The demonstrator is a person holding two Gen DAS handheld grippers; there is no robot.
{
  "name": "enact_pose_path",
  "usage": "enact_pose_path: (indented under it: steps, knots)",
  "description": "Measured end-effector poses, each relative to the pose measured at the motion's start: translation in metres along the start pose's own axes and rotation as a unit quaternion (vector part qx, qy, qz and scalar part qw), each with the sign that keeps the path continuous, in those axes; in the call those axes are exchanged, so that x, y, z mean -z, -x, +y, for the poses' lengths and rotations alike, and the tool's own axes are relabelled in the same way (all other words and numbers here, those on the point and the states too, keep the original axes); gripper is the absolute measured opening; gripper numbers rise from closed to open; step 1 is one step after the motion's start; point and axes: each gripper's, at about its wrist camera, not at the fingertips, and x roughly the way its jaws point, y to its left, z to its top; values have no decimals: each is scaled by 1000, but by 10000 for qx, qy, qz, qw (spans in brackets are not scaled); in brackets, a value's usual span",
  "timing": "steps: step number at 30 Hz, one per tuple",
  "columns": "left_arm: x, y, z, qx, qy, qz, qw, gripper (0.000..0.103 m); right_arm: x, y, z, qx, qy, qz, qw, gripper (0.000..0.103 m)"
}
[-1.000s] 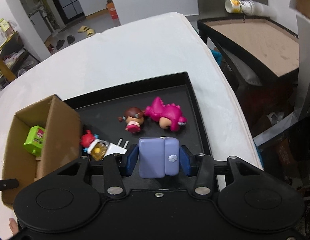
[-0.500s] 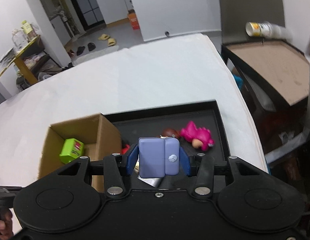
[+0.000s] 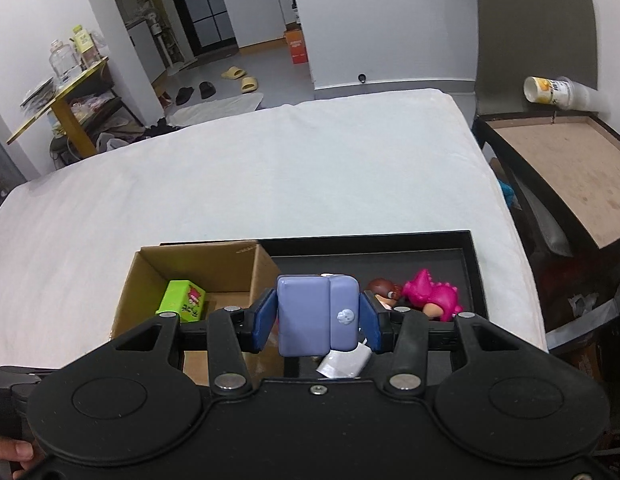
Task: Organize rigid objects
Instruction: 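Carry the lavender cube into the box beside the green block and release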
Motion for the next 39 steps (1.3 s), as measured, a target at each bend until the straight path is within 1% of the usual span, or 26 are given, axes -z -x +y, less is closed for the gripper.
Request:
enact_pose_path:
  steps: [9,12,19,26,32,39]
  knots:
    - [-2,0,6,115,42,17,9999,15,-4,-10,29,-198,220,30,9996,44]
    - [-2,0,5,104,-68,3,9999,15,-3,-15,40,-301,326,59,9990,44]
    - [-3,-1,10,227,58,76,9997,15,1,-28,67,-547,520,179,9970,44]
    - [-6,0,11,308,130,82,9994,15,6,-42,85,-726,710,348,9942,44]
    - [-5,1,12,333,130,79,9993,15,11,-57,96,-715,841,488,9927,44]
    - [-5,1,16,363,145,98,9992,15,7,-67,99,-535,884,351,9940,45]
